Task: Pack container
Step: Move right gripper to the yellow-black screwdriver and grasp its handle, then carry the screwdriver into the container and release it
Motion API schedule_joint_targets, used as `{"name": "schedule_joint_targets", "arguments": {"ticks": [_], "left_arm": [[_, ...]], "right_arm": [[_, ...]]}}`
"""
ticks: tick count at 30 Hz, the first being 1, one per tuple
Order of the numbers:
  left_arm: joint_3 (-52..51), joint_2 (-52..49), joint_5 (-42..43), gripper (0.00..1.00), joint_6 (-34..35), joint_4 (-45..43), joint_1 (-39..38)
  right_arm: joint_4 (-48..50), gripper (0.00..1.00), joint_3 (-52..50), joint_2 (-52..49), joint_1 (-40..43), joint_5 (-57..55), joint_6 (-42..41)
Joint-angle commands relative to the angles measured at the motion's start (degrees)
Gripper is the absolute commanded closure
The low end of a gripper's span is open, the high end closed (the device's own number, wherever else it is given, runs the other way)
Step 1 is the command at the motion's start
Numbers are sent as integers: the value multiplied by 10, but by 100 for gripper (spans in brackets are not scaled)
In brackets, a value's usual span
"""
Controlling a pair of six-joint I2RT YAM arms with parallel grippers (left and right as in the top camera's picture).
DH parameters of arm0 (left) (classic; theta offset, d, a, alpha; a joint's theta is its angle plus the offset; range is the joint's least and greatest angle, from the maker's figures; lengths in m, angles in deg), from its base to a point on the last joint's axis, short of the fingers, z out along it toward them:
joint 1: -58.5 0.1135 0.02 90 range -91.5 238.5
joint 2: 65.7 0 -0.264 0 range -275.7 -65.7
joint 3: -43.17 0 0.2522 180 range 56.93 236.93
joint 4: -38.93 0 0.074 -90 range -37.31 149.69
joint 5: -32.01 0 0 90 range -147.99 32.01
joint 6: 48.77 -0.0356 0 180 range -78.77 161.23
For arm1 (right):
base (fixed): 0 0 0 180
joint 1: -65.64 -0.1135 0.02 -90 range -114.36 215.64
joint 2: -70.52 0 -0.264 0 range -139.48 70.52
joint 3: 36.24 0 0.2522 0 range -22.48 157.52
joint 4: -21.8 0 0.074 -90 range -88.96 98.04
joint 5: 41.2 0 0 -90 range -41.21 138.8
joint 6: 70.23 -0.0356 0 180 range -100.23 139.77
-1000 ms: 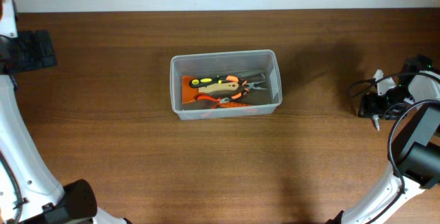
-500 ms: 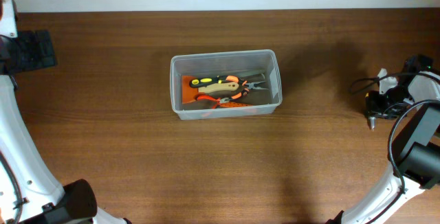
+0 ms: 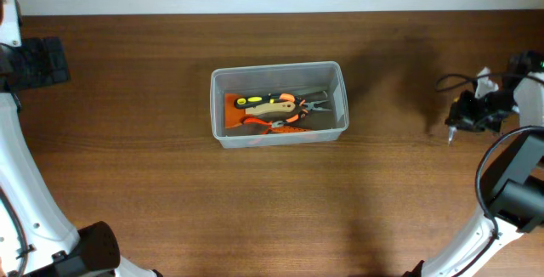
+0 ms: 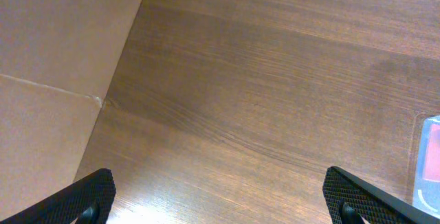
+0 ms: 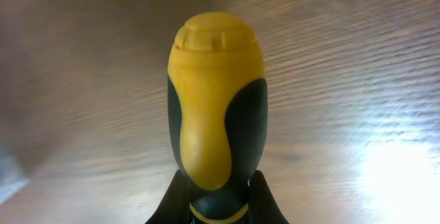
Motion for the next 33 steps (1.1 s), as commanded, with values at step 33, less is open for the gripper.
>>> {"name": "schedule_joint_targets", "arguments": {"ticks": [33], "left_arm": [[2,16,6,1,7,1,3]], "right_arm": [[56,96,124,12,-588,-25,404]]}}
